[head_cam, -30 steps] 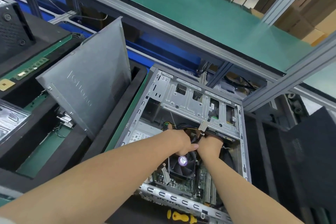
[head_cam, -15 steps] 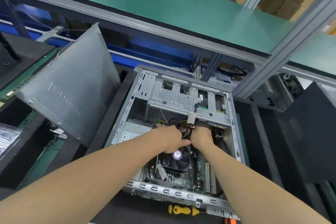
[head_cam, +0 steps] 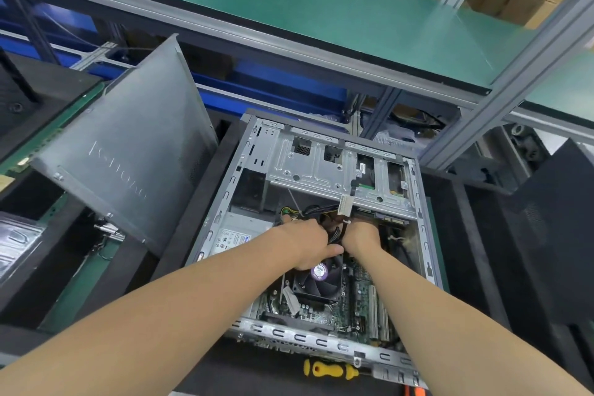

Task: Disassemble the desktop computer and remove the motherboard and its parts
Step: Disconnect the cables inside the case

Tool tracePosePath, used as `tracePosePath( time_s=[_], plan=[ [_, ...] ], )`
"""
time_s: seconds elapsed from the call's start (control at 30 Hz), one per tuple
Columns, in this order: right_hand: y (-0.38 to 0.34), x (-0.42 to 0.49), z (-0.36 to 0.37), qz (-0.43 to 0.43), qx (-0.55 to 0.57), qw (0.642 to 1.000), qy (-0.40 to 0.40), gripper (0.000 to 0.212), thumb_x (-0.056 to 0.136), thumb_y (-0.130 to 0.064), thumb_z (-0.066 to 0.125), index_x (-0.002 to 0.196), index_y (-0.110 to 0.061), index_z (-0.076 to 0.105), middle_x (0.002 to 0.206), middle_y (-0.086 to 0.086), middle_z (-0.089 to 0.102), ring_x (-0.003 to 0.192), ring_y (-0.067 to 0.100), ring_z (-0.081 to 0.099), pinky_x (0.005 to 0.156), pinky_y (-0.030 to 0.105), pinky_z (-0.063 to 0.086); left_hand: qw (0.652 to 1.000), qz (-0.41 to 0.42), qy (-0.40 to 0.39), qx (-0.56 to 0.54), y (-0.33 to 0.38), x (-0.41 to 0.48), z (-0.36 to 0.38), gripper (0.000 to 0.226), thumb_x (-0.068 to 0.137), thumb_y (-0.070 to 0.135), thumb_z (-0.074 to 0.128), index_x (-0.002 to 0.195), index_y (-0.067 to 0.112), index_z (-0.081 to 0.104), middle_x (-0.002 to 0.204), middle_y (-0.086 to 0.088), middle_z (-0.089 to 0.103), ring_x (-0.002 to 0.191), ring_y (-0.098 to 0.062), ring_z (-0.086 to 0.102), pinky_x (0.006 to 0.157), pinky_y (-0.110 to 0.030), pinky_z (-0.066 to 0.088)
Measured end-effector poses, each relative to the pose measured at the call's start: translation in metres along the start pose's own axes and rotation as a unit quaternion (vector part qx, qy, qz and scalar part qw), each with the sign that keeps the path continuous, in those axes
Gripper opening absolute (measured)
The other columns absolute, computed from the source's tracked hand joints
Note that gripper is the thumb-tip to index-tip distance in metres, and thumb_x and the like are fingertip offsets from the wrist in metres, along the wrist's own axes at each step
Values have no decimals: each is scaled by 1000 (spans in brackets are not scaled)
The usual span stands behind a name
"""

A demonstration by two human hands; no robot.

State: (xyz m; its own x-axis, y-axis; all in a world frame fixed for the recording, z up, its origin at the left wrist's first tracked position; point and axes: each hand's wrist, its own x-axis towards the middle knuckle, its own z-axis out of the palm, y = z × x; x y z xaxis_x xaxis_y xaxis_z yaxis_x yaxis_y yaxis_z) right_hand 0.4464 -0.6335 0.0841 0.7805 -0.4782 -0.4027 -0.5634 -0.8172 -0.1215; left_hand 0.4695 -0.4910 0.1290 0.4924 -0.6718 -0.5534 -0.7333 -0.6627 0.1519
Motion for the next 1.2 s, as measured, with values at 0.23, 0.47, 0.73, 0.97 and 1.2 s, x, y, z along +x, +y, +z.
tracePosePath(
  time_s=[0.23,0.47,0.73,0.97,1.2],
  plan=[
    [-1,-1,8,10,12,999,50,32,104,-10,43,73,-14,47,76,-2,51,90,22,57,69,25,37,1000,11,0,7,-2,3,2,45,115,37,24,153,23,42,132,-19,56,120,-36,55,97,-51,44],
    [3,1,18,23,154,986,59,46,98,1,52,60,-22,38,64,-4,39,78,20,46,69,27,36,1000,24,-10,5,-3,3,-1,53,114,44,23,153,14,42,133,-20,52,120,-36,55,92,-48,42],
    [3,4,23,52,304,949,67,41,94,0,57,58,-15,48,63,4,49,65,20,46,59,29,35,1000,16,-4,19,-1,3,1,45,115,35,25,156,22,38,133,-19,53,120,-36,55,97,-51,43],
    [2,5,21,28,360,930,61,21,93,-29,73,76,-18,73,71,5,67,63,17,56,45,21,39,1000,5,1,-11,-2,6,1,58,113,47,23,151,8,44,132,-22,53,119,-38,56,90,-47,42],
    [3,8,20,30,319,944,80,37,98,-19,65,62,-16,58,60,-1,52,55,13,45,41,19,32,999,-5,8,-34,-3,6,7,67,111,52,22,136,0,56,126,-20,60,115,-35,58,80,-42,37]
  ],
)
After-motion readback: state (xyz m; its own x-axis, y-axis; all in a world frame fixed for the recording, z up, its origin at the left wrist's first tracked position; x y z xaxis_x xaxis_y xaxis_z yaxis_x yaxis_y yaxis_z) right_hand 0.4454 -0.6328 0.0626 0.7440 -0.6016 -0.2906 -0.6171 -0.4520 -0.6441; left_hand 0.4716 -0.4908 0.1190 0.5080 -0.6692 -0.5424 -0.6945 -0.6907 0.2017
